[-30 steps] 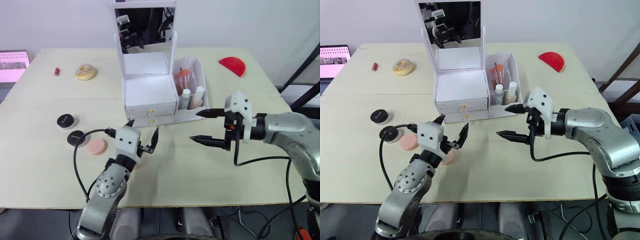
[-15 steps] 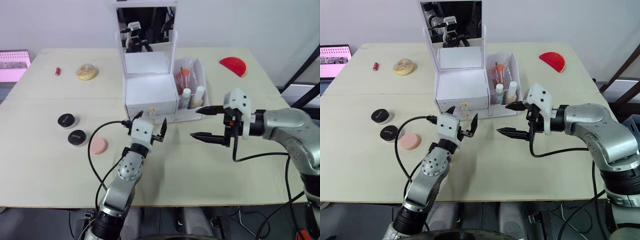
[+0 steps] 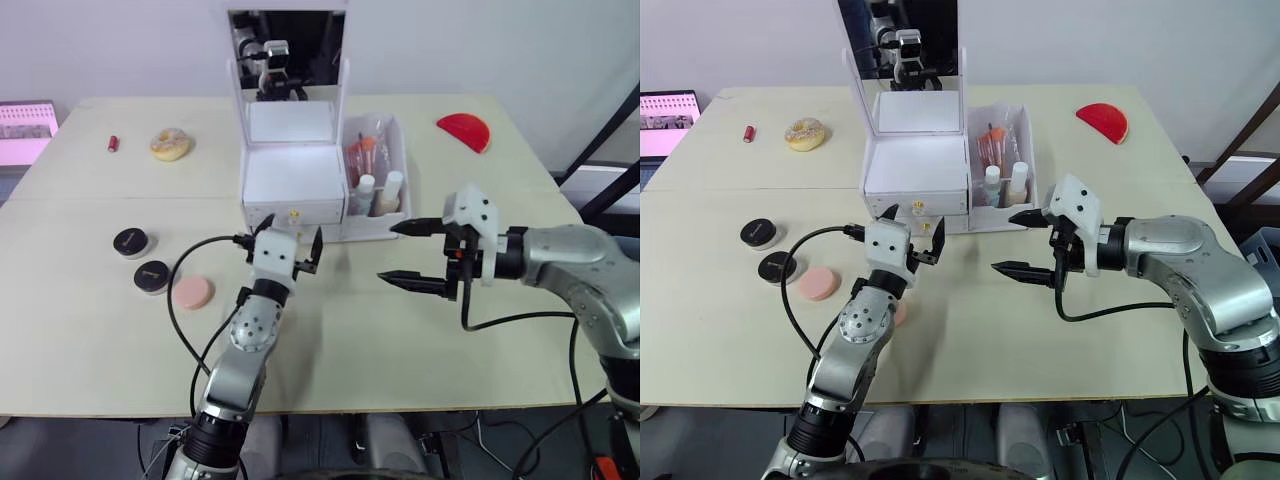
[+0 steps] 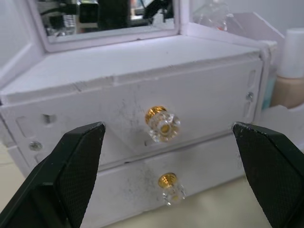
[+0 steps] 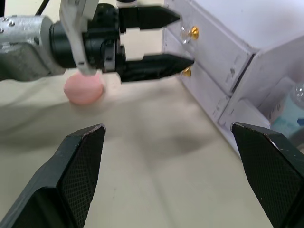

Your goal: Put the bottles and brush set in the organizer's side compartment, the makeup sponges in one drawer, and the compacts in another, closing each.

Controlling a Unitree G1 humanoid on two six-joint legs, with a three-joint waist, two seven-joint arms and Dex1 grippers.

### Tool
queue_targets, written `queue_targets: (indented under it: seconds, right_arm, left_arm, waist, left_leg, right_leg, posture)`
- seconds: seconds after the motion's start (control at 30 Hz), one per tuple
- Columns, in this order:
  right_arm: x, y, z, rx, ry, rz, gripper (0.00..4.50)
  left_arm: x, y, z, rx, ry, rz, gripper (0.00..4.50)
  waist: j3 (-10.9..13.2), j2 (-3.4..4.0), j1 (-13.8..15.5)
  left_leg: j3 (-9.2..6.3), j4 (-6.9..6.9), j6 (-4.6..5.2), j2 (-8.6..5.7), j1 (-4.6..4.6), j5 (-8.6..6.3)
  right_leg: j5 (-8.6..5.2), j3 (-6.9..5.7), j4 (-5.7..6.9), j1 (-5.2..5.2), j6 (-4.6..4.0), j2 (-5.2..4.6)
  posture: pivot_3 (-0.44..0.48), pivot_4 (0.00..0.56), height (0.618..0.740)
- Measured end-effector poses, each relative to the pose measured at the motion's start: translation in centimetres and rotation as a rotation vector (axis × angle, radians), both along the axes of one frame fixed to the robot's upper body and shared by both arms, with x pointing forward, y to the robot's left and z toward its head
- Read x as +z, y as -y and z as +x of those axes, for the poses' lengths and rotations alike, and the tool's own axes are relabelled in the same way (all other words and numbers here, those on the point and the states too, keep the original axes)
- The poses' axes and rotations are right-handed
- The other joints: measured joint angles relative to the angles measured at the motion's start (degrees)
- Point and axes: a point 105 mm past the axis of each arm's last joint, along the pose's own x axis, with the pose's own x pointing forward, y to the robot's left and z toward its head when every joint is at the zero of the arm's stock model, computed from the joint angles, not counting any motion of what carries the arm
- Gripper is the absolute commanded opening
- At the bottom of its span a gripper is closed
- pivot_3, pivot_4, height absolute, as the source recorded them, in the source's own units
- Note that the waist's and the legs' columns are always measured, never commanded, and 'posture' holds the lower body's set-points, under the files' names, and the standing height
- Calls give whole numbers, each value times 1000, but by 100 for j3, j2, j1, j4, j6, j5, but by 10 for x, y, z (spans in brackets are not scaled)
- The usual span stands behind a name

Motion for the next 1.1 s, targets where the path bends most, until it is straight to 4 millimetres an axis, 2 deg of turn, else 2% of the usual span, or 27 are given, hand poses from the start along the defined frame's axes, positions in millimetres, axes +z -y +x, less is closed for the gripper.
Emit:
queue_targets:
  seconds: [0.03, 0.07, 0.3, 0.8, 0.9, 1.1]
  right_arm:
    - [0, 0, 0, -2, -1, 0, 4500]
    - [-1, 0, 0, -4, -1, 0, 4500]
    - [-4, 1, 0, -12, -9, -1, 4500]
    - [-4, 0, -2, -10, -7, -1, 4500]
    - [-4, -1, -2, -10, -7, 0, 4500]
    - [-4, -1, -2, -9, -7, 1, 4500]
  left_arm:
    - [0, 0, 0, 0, 3, 0, 3983]
    - [1, 0, 0, -1, 10, -1, 3683]
    - [9, 1, 1, -8, 46, -13, 103]
    - [9, 0, -2, -9, 44, -4, 103]
    - [9, 0, -3, -15, 38, -4, 986]
    - [8, 1, -3, -16, 37, -5, 4063]
  waist:
    - [0, 0, 1]
    - [0, 0, 2]
    - [0, 0, 6]
    - [0, 0, 4]
    - [0, 0, 3]
    - [0, 0, 4]
  left_leg:
    - [0, 0, 0, 0, 0, 0]
    - [0, -1, 0, 0, 0, 0]
    - [0, -5, 0, 0, -3, 0]
    - [0, -8, 0, 0, -3, 0]
    - [0, -8, 0, 0, -3, -1]
    - [0, -8, 0, 0, -3, -1]
  right_leg:
    - [0, 0, 0, 0, 0, 0]
    - [0, 0, 0, 0, 0, 0]
    - [1, 0, -7, 0, -1, 0]
    - [-1, 0, -8, -1, 2, 0]
    - [-2, 0, -9, -1, 2, 0]
    - [-2, 0, -9, -2, 3, 0]
  posture:
    - [0, 150, 739]
    - [0, 150, 739]
    - [0, 150, 739]
    - [0, 150, 739]
    - [0, 150, 739]
    - [0, 150, 739]
